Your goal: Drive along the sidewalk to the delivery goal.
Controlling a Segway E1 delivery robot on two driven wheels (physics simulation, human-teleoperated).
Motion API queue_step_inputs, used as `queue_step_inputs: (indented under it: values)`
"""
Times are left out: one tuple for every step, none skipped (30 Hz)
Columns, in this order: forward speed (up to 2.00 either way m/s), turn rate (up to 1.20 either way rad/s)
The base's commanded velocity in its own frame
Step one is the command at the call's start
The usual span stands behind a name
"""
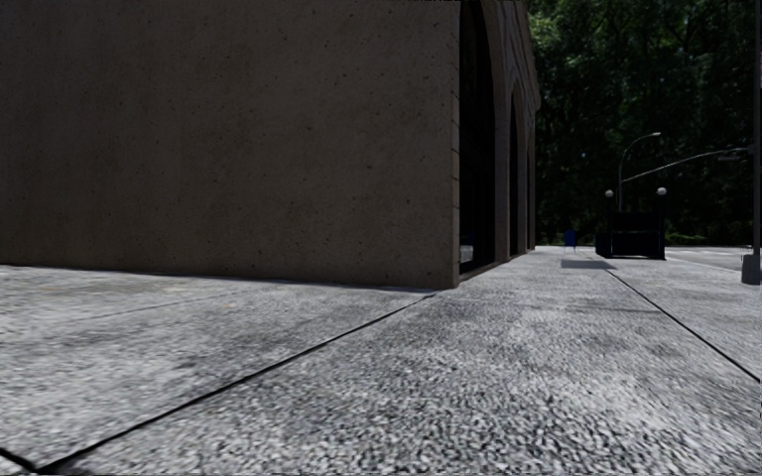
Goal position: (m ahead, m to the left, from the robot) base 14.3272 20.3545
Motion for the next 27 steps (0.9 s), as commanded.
queue_step_inputs:
  values:
    - [2.00,0.55]
    - [2.00,0.55]
    - [2.00,0.55]
    - [2.00,0.55]
    - [2.00,0.55]
    - [2.00,0.55]
    - [2.00,0.55]
    - [2.00,0.55]
    - [2.00,0.55]
    - [2.00,0.55]
    - [2.00,0.55]
    - [2.00,0.55]
    - [2.00,0.55]
    - [2.00,0.55]
    - [2.00,0.55]
    - [2.00,0.56]
    - [2.00,0.57]
    - [2.00,0.57]
    - [2.00,0.57]
    - [2.00,0.57]
    - [2.00,0.57]
    - [2.00,0.57]
    - [2.00,0.58]
    - [2.00,0.58]
    - [2.00,0.58]
    - [2.00,0.58]
    - [2.00,0.58]
